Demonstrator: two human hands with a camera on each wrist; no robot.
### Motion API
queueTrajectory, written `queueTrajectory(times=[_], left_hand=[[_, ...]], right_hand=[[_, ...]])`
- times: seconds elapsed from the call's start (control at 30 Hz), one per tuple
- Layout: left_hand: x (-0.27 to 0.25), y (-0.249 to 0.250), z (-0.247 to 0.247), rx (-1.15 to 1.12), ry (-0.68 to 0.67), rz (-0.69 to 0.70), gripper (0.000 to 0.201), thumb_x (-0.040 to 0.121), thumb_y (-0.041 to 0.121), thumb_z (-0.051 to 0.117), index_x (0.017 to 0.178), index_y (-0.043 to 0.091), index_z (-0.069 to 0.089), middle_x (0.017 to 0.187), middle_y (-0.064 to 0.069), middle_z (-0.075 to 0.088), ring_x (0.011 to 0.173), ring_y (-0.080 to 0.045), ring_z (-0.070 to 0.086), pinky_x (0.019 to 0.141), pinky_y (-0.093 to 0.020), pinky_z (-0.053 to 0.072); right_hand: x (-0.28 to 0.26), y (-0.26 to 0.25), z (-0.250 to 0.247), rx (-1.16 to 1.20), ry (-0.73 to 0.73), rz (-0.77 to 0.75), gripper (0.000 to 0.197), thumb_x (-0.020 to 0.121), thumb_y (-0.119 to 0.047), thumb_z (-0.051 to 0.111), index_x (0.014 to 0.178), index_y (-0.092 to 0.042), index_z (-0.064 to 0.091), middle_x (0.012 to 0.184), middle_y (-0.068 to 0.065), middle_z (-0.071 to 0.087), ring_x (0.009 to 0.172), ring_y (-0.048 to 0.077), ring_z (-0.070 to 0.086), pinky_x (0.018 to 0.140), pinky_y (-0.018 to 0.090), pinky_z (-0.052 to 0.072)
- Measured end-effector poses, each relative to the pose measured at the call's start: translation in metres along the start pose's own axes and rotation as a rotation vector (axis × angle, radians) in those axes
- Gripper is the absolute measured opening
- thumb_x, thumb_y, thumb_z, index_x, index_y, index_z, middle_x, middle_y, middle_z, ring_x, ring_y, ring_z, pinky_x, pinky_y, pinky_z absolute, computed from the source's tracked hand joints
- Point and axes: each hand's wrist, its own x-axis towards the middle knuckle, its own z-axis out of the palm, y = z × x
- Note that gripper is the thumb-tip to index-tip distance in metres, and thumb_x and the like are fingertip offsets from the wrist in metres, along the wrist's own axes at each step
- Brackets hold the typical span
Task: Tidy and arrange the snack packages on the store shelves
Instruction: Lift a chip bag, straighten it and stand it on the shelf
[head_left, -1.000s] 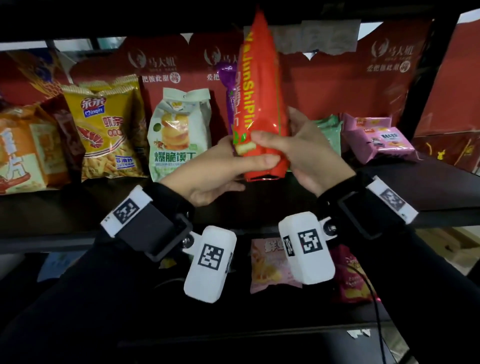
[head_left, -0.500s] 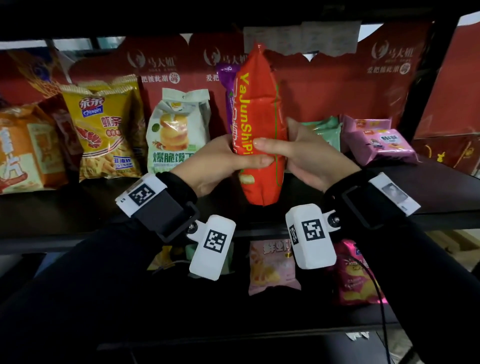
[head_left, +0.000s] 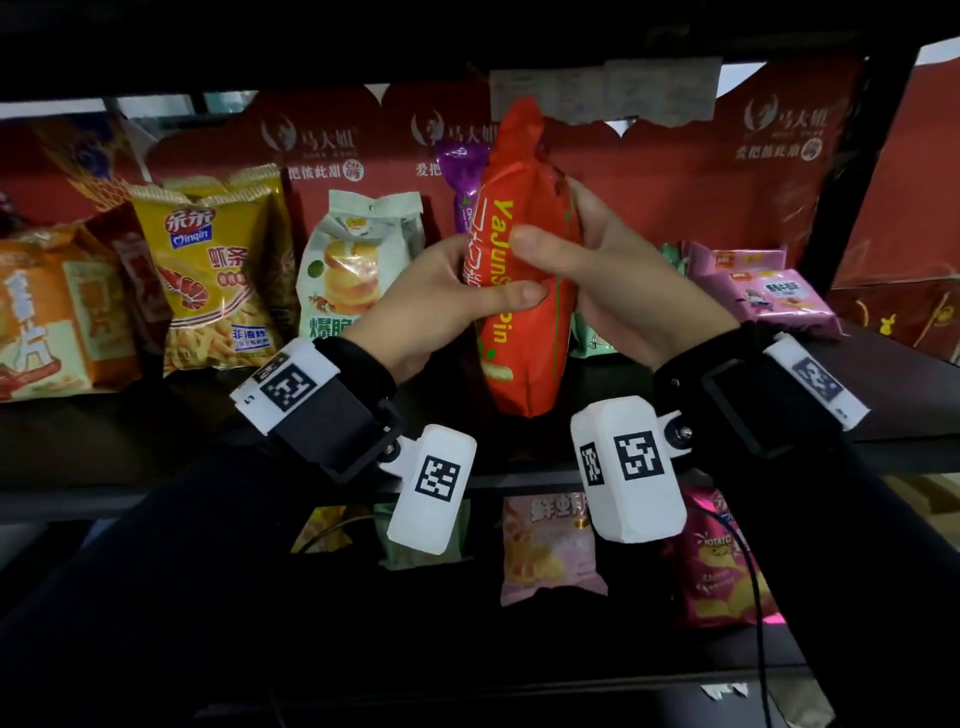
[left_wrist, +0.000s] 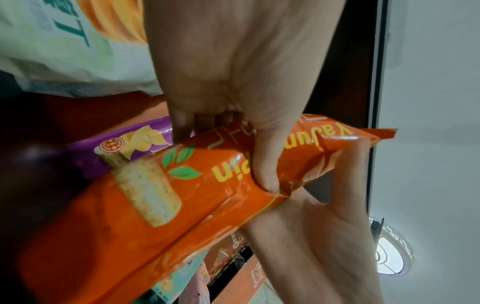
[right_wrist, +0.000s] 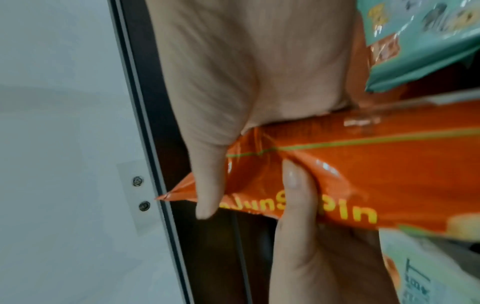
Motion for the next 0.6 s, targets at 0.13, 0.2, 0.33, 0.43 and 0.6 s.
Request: queueTrajectory(times=[0.13, 0.2, 0.33, 0.43, 0.6], left_hand=[[0.001, 0.002, 0.004, 0.021, 0.022, -0.004, 0.079, 0.063, 0.016, 0.088, 0.131, 0.008, 0.048, 0.117, -0.009, 0.068, 0.105, -0.019, 0.068, 0.092, -0.034, 0.055], [0.000, 0.000, 0.002, 0.035, -0.009, -0.049, 0.105, 0.052, 0.028, 0.090, 0.140, 0.013, 0.034, 0.124, -0.007, 0.064, 0.110, -0.019, 0.065, 0.094, -0.038, 0.053], [-0.005, -0.005, 0.001, -0.025, -0.052, -0.143, 0.095, 0.056, 0.025, 0.087, 0.137, 0.011, 0.040, 0.120, -0.007, 0.066, 0.106, -0.018, 0.067, 0.091, -0.035, 0.054], [-0.007, -0.007, 0.009, -0.096, 0.134, -0.079, 0.051, 0.076, 0.017, 0.078, 0.122, 0.010, 0.055, 0.113, -0.012, 0.070, 0.101, -0.023, 0.069, 0.089, -0.037, 0.056], [-0.006, 0.001, 0.007, -0.325, 0.082, -0.100, 0.048, 0.087, 0.023, 0.065, 0.128, 0.005, 0.050, 0.120, -0.014, 0.067, 0.107, -0.023, 0.066, 0.093, -0.037, 0.054]], right_hand=[[0.006, -0.005, 0.003, 0.061, 0.045, -0.023, 0.045, 0.072, -0.022, 0.066, 0.114, -0.008, 0.057, 0.097, 0.006, 0.069, 0.084, 0.014, 0.067, 0.078, 0.027, 0.055], [0.007, -0.005, 0.001, 0.091, 0.023, -0.007, 0.045, 0.077, -0.023, 0.061, 0.116, -0.003, 0.057, 0.099, 0.010, 0.068, 0.086, 0.017, 0.067, 0.084, 0.031, 0.056], [0.007, -0.002, -0.003, 0.112, 0.072, 0.053, 0.052, 0.092, -0.033, 0.050, 0.132, 0.000, 0.049, 0.115, 0.014, 0.065, 0.103, 0.023, 0.065, 0.092, 0.036, 0.054], [0.001, 0.010, 0.002, 0.011, 0.040, 0.114, 0.048, 0.097, -0.040, 0.041, 0.136, -0.012, 0.044, 0.124, 0.003, 0.064, 0.110, 0.011, 0.063, 0.087, 0.029, 0.055], [-0.020, 0.035, 0.004, -0.260, 0.082, 0.148, 0.063, 0.080, -0.011, 0.073, 0.135, -0.011, 0.042, 0.122, 0.008, 0.064, 0.109, 0.018, 0.064, 0.097, 0.040, 0.051]])
